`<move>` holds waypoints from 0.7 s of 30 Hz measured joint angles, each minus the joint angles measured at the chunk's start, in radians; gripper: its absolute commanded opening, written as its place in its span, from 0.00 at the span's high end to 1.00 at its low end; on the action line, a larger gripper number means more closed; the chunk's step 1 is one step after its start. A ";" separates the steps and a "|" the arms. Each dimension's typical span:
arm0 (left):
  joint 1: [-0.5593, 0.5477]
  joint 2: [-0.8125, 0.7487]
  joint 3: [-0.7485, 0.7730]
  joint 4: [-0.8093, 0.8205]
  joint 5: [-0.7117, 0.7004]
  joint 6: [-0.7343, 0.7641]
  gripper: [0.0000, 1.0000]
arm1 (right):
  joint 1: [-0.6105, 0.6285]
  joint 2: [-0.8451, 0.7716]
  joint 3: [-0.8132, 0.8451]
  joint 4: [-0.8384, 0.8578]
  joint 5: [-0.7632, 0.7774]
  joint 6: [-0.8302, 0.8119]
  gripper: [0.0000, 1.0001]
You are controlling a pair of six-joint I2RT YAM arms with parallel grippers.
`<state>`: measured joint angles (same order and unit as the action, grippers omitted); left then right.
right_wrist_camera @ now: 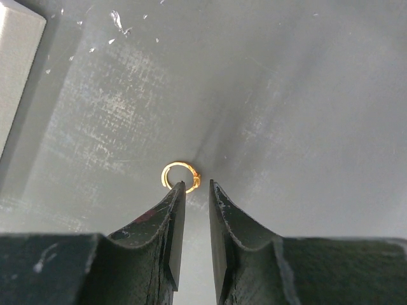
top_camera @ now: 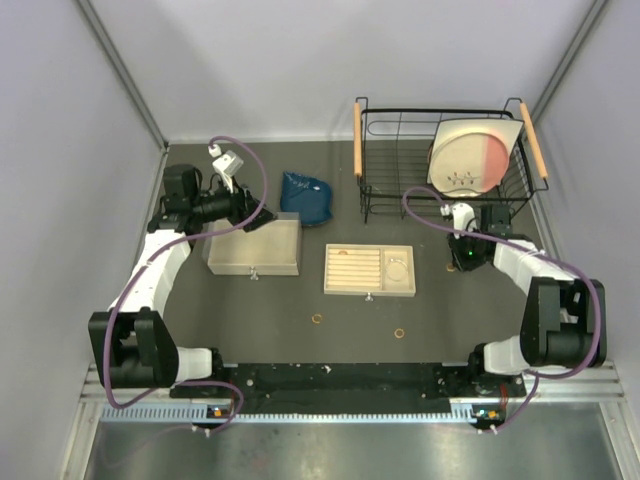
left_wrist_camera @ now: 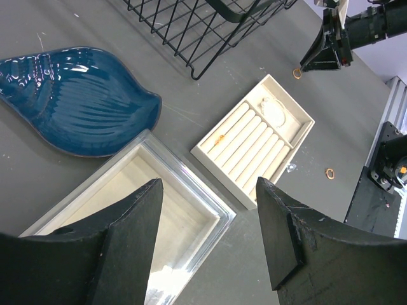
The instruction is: Organize the mixed jewelry
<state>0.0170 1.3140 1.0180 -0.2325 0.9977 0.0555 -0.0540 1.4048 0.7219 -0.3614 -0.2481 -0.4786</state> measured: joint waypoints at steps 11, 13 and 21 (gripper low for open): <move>0.000 0.000 0.000 0.000 0.000 0.000 0.34 | 0.001 0.030 0.000 0.015 0.003 0.000 0.78; 0.000 0.000 0.000 0.000 0.000 0.000 0.34 | 0.001 0.037 0.000 0.023 0.003 0.000 0.79; 0.000 0.000 0.000 0.000 0.000 0.000 0.34 | 0.010 0.046 0.000 0.034 0.013 0.001 0.85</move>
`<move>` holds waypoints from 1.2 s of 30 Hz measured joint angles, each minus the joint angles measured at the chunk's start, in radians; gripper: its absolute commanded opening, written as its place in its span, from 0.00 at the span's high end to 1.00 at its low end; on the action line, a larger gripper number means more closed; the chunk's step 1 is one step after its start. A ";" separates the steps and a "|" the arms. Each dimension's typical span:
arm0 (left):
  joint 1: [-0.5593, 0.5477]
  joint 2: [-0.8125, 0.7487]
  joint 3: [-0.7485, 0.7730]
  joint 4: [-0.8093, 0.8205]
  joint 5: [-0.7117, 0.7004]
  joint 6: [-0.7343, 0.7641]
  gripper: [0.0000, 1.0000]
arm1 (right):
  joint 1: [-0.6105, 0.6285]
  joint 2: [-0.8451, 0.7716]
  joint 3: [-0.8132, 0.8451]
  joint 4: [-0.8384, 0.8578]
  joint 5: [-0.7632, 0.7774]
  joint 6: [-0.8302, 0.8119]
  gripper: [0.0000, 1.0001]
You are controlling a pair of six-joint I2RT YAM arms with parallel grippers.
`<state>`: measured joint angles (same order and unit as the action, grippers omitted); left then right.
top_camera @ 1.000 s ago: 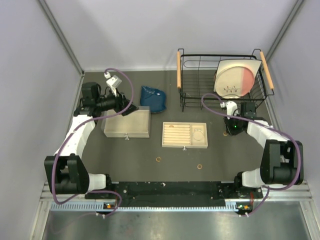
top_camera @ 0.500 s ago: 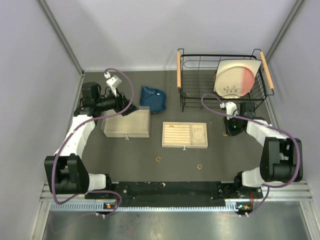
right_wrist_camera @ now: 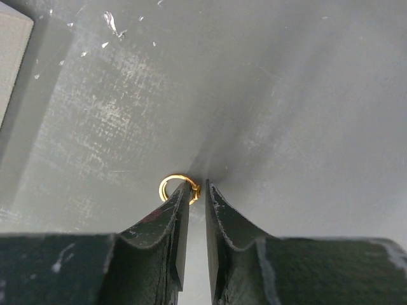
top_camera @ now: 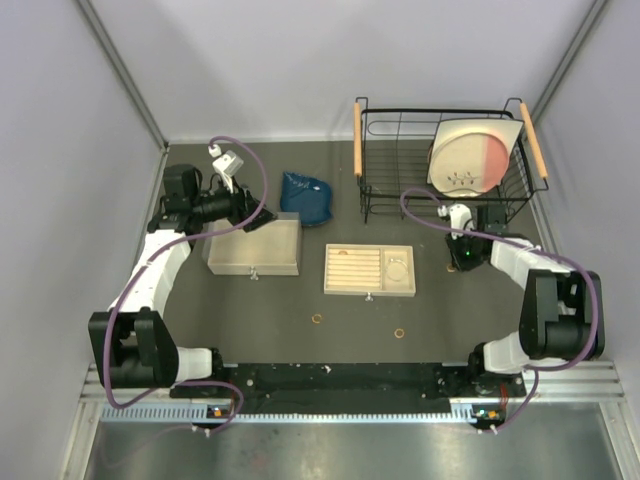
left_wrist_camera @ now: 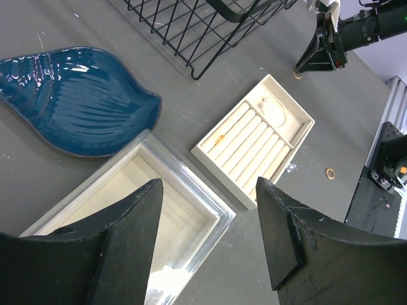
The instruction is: Organize the mixed jewelry
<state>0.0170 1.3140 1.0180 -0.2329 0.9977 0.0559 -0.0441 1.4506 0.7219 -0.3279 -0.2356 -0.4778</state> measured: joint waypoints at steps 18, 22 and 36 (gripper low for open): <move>-0.010 0.000 -0.005 -0.005 0.034 0.019 0.34 | 0.027 -0.064 0.110 -0.158 0.017 0.000 1.00; -0.103 0.000 0.003 -0.008 0.028 0.012 0.35 | 0.087 -0.146 0.266 -0.225 0.002 0.019 1.00; -0.546 0.064 0.147 0.241 -0.152 -0.349 0.37 | 0.546 -0.229 0.636 -0.264 0.105 0.138 1.00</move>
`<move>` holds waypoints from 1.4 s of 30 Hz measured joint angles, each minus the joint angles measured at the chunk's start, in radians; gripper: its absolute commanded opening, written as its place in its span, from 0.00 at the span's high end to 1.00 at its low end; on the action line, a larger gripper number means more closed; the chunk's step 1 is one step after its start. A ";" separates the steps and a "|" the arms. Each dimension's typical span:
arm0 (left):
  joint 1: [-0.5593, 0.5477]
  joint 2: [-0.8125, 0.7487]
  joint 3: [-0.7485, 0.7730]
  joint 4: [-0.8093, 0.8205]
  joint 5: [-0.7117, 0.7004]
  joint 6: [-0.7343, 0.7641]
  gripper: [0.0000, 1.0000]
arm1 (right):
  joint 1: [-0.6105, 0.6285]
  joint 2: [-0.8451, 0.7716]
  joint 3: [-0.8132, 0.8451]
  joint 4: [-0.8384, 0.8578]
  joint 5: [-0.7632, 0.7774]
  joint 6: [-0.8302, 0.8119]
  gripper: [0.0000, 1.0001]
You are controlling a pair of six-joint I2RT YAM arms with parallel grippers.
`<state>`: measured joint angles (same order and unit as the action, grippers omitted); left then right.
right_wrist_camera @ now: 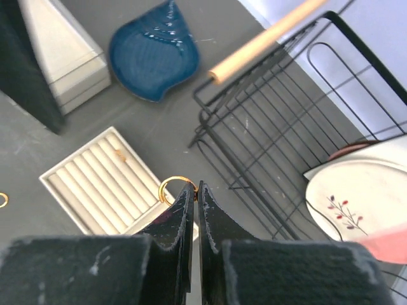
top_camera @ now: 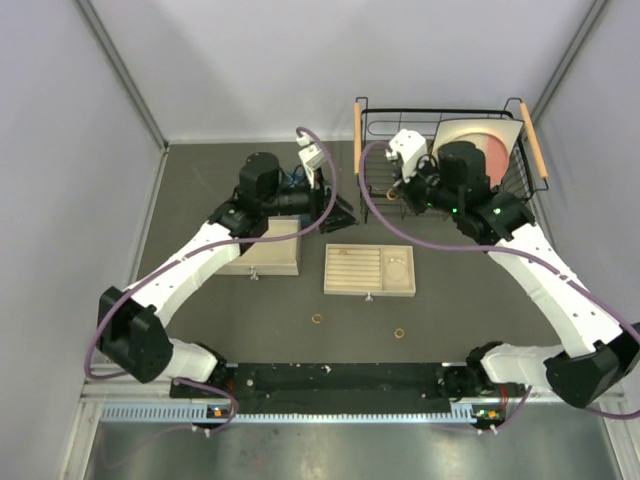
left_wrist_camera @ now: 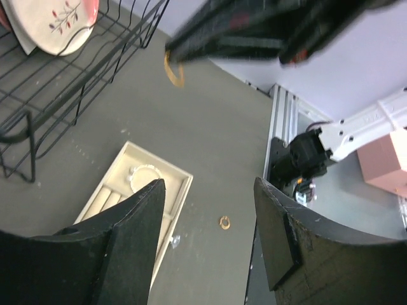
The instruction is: Organize the mixed jewelry
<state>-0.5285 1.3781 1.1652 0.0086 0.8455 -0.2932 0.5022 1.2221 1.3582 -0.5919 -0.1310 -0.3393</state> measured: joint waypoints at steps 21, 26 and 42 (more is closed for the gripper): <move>-0.088 0.158 0.115 0.052 -0.163 -0.169 0.50 | 0.198 0.065 0.018 0.035 0.206 0.056 1.00; -0.088 0.164 0.128 0.053 -0.163 -0.174 0.58 | 0.199 0.058 0.017 0.038 0.216 0.056 1.00; -0.088 0.198 0.163 0.060 -0.164 -0.181 0.76 | 0.209 0.051 0.016 0.041 0.217 0.071 1.00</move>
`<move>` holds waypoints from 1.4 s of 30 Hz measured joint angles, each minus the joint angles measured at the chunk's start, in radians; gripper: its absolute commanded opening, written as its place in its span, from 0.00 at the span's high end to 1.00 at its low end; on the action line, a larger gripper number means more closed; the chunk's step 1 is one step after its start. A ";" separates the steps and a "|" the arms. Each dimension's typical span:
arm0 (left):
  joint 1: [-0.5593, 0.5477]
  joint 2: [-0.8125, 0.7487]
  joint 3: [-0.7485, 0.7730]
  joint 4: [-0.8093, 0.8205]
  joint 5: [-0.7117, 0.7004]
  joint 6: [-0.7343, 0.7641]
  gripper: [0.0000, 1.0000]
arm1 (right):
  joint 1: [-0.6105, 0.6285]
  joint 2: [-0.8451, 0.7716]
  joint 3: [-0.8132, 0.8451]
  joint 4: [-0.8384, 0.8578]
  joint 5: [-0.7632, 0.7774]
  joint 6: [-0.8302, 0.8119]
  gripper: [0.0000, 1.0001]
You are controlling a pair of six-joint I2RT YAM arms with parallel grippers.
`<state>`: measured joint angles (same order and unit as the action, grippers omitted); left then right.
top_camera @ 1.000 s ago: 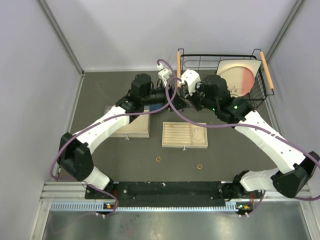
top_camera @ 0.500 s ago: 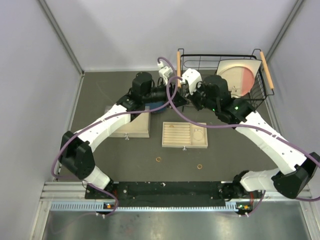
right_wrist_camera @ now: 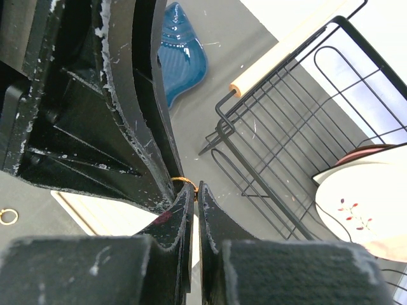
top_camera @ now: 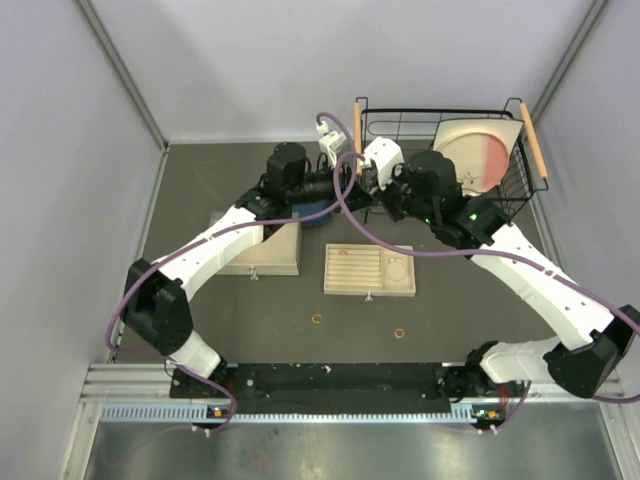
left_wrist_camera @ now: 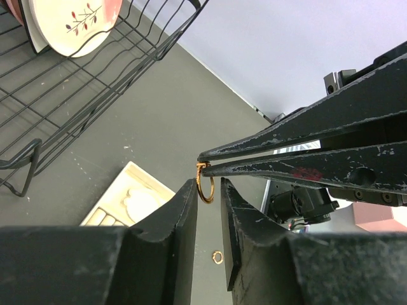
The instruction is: Organize the mixed jewelry
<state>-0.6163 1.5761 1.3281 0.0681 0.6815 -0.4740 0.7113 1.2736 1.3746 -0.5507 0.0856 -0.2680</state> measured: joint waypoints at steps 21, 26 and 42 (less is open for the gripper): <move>0.013 0.004 -0.001 0.003 0.042 0.055 1.00 | 0.000 -0.051 0.000 -0.010 -0.005 -0.008 0.62; 0.053 -0.002 -0.017 0.015 0.149 0.133 1.00 | -0.016 -0.122 0.009 -0.036 -0.076 -0.006 0.59; 0.066 -0.101 -0.067 0.047 0.441 0.268 1.00 | -0.106 -0.134 0.042 -0.151 -0.543 0.011 0.56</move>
<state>-0.5503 1.4746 1.2613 0.1150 1.1225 -0.2058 0.6052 1.1400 1.4162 -0.7017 -0.4572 -0.2573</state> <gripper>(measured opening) 0.014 0.440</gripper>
